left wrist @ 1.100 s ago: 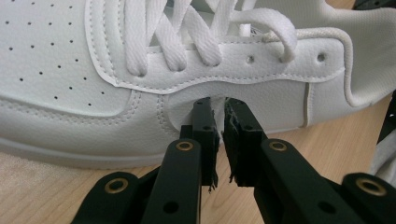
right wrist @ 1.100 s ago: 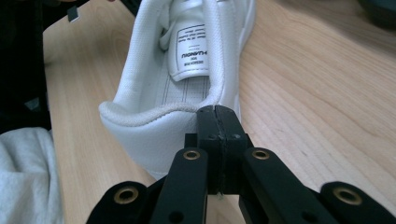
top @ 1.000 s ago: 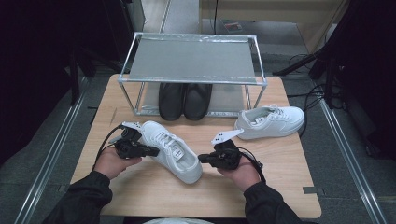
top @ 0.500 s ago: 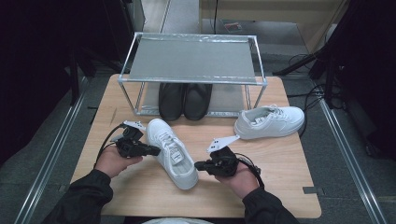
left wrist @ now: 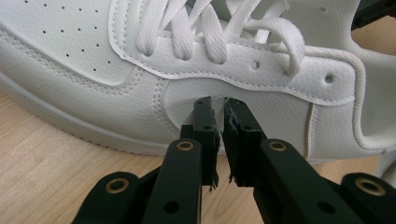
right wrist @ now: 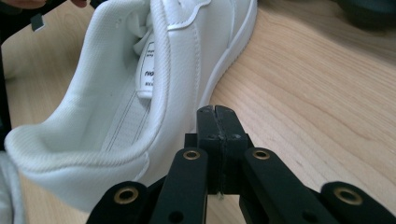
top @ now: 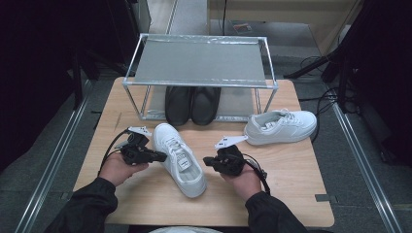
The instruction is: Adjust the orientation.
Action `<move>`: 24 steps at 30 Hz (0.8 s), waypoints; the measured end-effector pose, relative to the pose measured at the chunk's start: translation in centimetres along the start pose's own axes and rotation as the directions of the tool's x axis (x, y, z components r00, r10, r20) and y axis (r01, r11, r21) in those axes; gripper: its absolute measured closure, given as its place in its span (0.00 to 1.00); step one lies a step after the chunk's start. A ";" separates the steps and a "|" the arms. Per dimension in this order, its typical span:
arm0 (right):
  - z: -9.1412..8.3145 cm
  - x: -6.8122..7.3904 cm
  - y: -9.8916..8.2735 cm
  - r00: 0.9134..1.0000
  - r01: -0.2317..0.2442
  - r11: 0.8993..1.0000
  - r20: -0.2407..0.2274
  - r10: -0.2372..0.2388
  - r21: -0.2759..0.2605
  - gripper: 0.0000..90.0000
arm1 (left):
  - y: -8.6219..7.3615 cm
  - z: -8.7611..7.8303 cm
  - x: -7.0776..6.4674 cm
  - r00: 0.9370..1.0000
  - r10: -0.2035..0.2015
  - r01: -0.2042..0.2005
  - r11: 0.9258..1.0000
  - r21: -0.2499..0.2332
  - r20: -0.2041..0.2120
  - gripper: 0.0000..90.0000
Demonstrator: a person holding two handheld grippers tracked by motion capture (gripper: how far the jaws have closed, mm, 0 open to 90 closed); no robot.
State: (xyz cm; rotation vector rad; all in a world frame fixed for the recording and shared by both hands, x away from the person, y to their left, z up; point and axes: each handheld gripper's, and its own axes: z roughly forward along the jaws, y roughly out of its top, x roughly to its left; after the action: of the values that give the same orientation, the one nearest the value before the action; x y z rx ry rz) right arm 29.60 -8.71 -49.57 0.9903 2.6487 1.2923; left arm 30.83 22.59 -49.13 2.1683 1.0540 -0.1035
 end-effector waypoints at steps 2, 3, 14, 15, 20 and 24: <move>0.3 0.0 0.2 1.000 -0.001 1.000 0.003 0.001 -0.003 1.00 | -0.1 0.1 -0.1 1.000 0.010 -0.010 1.000 -0.001 -0.004 0.93; 0.4 0.1 0.2 1.000 0.002 1.000 0.003 -0.002 -0.003 1.00 | -0.1 0.1 -0.1 1.000 0.011 -0.011 1.000 -0.003 -0.007 0.93; 1.6 0.9 0.7 0.999 0.030 0.999 -0.015 -0.029 0.020 1.00 | -0.4 0.2 -0.2 1.000 0.000 0.000 1.000 -0.026 -0.013 0.93; 1.6 0.9 0.7 1.000 0.026 0.999 -0.016 -0.026 0.020 1.00 | -0.4 0.2 -0.2 1.000 0.000 0.000 1.000 -0.026 -0.013 0.93; 1.6 1.0 0.7 1.000 0.015 1.000 -0.017 -0.014 0.019 1.00 | -0.4 0.2 -0.2 1.000 -0.001 0.000 1.000 -0.023 -0.010 0.93; 1.5 1.1 0.6 1.000 0.010 1.000 -0.016 -0.009 0.022 1.00 | -0.3 0.2 -0.2 1.000 -0.005 0.005 1.000 -0.020 -0.006 0.93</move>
State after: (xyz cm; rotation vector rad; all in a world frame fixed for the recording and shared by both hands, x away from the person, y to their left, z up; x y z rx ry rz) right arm 29.53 -6.78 -49.90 0.9729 2.6817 1.2777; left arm 30.51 22.47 -49.41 2.1494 1.0597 -0.0878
